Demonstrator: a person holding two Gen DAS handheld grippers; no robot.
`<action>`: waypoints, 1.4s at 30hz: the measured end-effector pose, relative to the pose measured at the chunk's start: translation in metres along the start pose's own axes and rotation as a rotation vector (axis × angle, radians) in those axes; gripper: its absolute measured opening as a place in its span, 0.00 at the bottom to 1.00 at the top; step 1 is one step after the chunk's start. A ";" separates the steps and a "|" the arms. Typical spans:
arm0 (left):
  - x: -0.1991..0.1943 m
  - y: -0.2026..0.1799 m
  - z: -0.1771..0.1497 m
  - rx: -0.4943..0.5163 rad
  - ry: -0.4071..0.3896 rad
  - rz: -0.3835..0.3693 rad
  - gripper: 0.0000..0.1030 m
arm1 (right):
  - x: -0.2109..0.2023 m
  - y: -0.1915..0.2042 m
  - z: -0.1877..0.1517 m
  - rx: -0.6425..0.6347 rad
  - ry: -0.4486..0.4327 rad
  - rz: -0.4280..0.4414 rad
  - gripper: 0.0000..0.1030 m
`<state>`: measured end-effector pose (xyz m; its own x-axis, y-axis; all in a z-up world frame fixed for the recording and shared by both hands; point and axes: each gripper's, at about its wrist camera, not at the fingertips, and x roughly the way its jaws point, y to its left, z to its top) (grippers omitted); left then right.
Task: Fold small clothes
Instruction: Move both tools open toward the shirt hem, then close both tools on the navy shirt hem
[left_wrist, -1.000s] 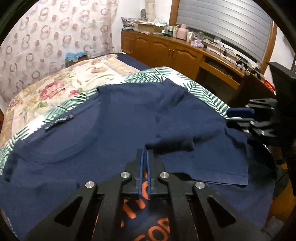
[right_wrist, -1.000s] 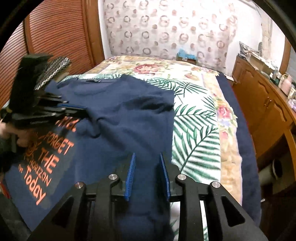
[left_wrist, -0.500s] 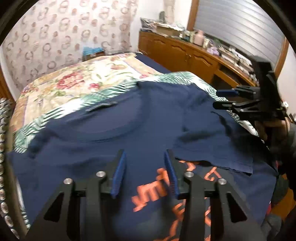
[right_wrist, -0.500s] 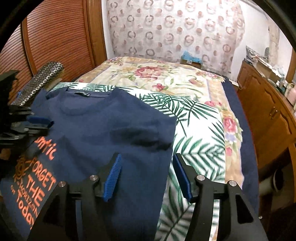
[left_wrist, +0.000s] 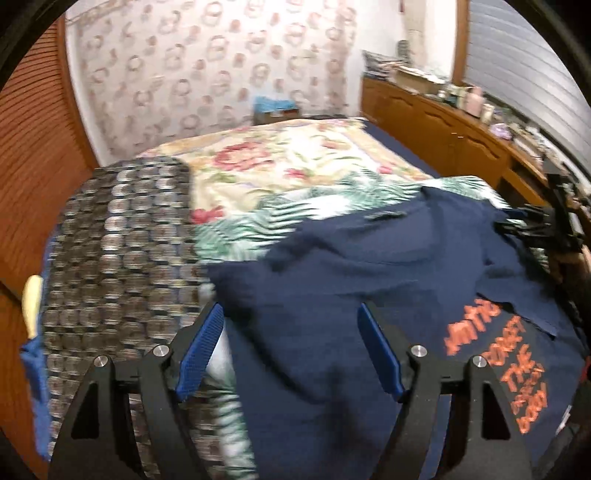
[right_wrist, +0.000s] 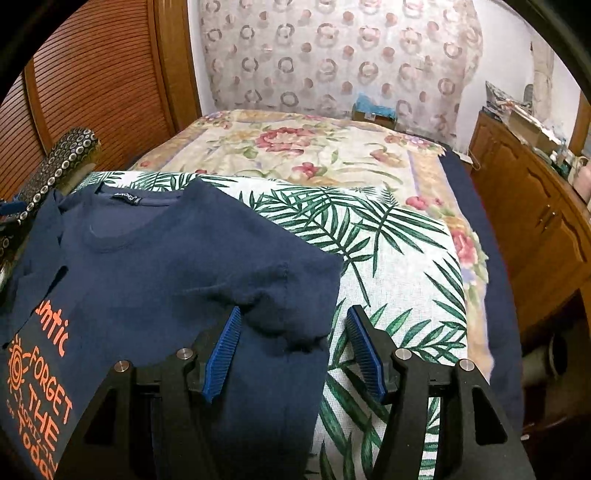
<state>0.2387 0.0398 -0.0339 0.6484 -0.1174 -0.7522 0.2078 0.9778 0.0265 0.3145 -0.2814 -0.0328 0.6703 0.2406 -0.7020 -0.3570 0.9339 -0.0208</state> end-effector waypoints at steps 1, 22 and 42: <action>0.001 0.004 0.002 -0.001 0.000 0.012 0.73 | 0.000 0.000 0.001 0.000 0.001 0.000 0.62; 0.063 0.015 0.021 0.022 0.131 0.051 0.39 | 0.002 -0.001 0.004 -0.014 0.016 0.019 0.75; 0.000 0.013 0.031 0.009 -0.053 0.057 0.05 | -0.004 0.005 0.017 -0.045 0.021 0.126 0.10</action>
<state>0.2643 0.0467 -0.0133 0.6969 -0.0711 -0.7137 0.1761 0.9816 0.0742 0.3209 -0.2730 -0.0179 0.6045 0.3492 -0.7160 -0.4666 0.8837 0.0371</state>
